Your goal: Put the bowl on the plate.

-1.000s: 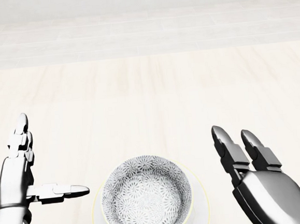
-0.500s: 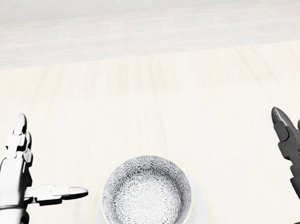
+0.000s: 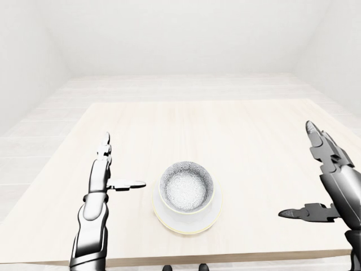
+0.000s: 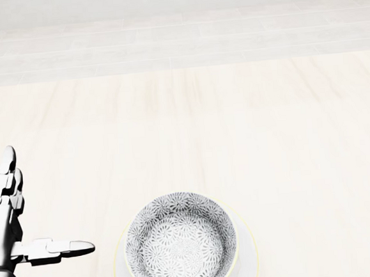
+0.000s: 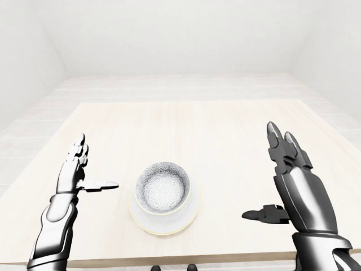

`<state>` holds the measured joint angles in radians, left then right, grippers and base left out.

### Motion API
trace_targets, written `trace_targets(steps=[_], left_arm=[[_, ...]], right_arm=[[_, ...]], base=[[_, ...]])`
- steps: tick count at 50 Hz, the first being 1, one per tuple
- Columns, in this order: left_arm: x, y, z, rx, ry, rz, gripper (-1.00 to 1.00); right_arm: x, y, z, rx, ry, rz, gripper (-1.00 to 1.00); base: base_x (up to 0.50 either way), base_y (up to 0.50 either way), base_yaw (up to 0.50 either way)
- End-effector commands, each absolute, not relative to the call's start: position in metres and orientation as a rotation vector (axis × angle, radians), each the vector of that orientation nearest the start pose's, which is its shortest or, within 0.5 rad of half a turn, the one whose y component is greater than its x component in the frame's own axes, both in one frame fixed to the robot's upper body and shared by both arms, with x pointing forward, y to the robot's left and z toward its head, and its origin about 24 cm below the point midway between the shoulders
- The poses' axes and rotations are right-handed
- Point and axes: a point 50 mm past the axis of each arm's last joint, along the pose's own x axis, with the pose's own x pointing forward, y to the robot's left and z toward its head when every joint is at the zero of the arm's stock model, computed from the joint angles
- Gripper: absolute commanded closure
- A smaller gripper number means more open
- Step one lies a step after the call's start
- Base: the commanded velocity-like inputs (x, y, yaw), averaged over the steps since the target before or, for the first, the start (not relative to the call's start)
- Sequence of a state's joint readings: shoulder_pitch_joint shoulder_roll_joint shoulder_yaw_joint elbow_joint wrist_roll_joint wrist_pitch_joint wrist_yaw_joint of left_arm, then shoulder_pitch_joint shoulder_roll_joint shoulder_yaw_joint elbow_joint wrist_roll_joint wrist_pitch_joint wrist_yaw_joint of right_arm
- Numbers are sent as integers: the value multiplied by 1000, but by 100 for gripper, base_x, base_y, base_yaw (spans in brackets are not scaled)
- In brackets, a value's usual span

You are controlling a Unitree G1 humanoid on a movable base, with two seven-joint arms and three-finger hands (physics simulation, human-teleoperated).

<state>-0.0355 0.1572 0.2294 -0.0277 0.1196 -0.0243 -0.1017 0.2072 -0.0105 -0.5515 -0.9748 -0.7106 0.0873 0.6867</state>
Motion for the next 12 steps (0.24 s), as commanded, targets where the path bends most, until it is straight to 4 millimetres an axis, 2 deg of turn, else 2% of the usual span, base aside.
trace_targets(steps=[1, 12], left_arm=[[239, 240, 81, 313, -75, 135, -100], [220, 256, 91, 345, -67, 153, -100]], right_arm=[[140, -236, 196, -1041, -162, -228, -100], [139, -241, 202, -1048, -191, -245, -100]], base=[[0, 0, 0], [0, 0, 0]])
